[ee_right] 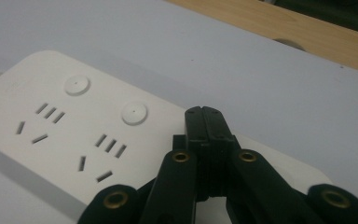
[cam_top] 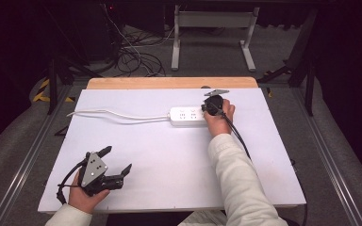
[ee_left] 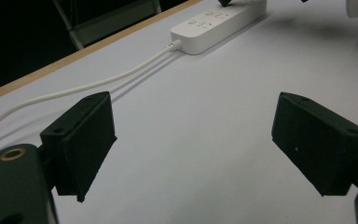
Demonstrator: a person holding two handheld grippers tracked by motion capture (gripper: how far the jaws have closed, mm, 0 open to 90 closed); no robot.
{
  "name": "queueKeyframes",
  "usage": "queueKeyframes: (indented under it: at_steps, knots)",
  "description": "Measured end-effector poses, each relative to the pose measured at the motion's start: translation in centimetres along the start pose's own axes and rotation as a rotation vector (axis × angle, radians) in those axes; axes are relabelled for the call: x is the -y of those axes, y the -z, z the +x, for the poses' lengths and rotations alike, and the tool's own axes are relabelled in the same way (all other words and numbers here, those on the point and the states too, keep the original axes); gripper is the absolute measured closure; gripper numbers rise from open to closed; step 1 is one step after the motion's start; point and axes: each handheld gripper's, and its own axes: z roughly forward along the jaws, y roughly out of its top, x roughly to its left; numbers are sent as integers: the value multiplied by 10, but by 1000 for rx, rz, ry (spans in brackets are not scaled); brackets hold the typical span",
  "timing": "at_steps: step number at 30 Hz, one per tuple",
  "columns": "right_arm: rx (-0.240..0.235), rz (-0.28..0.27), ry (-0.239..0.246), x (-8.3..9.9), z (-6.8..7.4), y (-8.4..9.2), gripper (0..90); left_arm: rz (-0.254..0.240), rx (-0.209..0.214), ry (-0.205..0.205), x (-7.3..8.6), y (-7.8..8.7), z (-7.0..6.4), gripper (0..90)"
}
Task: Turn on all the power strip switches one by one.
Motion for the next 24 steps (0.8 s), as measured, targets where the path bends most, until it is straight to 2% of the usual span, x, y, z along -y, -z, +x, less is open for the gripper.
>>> queueKeyframes:
  at_steps: [2,3,4,5,6,7,9,11,24]
  knots:
    - [-21,2,23,-5,-1,3,900,-1,1,0,0,0,0,138]
    - [-25,-31,7,-7,-3,7,900,1,3,3,0,-1,0,138]
    - [-46,-89,-20,-9,-4,13,900,2,4,1,0,-2,0,138]
    - [-46,-89,-20,-9,-4,13,900,2,4,1,0,-2,0,138]
    - [-90,-165,-25,-17,-2,22,900,2,3,-2,0,-2,0,138]
    - [-90,-165,-25,-17,-2,22,900,4,5,-2,0,-3,0,138]
    - [-98,-161,15,-22,1,26,900,6,4,-4,0,-3,0,138]
    - [-100,-145,34,-21,2,26,900,7,2,-3,0,-3,0,138]
    - [-127,-130,45,-17,13,14,900,7,1,-5,0,-3,0,138]
